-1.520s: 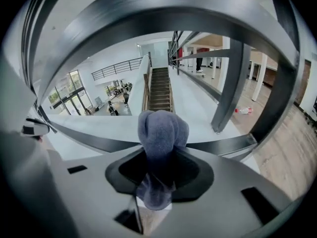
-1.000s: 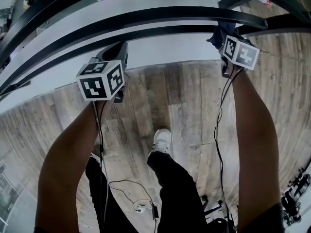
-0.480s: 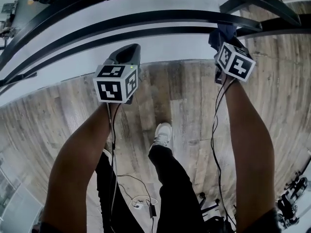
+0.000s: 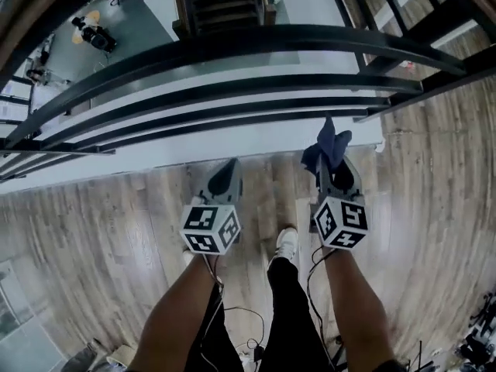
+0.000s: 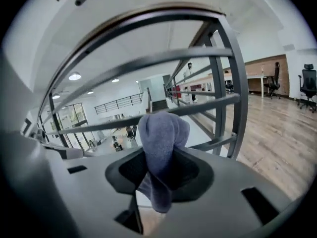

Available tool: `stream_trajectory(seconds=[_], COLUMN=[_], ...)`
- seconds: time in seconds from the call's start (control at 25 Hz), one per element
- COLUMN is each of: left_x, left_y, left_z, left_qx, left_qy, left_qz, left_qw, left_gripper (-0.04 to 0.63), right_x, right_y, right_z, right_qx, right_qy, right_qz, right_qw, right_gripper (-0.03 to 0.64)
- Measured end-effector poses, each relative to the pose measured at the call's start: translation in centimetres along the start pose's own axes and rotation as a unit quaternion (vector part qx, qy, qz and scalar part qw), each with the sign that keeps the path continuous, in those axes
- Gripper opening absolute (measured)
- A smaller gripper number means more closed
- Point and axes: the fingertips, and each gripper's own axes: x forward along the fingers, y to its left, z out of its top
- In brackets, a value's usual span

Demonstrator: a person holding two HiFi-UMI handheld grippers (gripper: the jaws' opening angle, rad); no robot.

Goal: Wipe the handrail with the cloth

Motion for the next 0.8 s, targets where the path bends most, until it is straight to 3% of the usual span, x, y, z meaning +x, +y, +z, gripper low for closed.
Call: stream_trajectory(seconds=[0.2,0.32,0.4,0.56,0.8], left_x=[-14.1,-21.2,-26.5,-35.6,-45.8], left_y=[-4.0,-3.0,-1.5,1.7,0.6], left_z=[6.5,11.6,14.2,19.8,25.0], left_qx=[0.035,0.089,0.111,0.097,0.121], left_qy=[-0.001,-0.014,-0.025,-0.07,-0.103], left_qz=[-0.057,-0.058,-0.042,-0.007,-0.027], left_qw=[0.9977,0.9943,0.9927,0.9928,0.9869], left_gripper=[-0.002,-0.002,-0.002,-0.002,-0.002], right_x=[-13.0,-16.9,-20.0,-24.8,-32.0], right_y=[12.3,19.7,23.5,29.6,38.9], right_z=[8.0,11.6,13.0,16.4,21.3], right_qx=[-0.05,-0.11,-0.133,-0.107,-0.085], right_qy=[-0.026,-0.05,-0.057,-0.079,-0.108], right_qz=[0.03,0.082,0.096,0.081,0.079], right_qw=[0.998,0.989,0.985,0.988,0.987], right_gripper=[0.132,0.132,0.132,0.132,0.132])
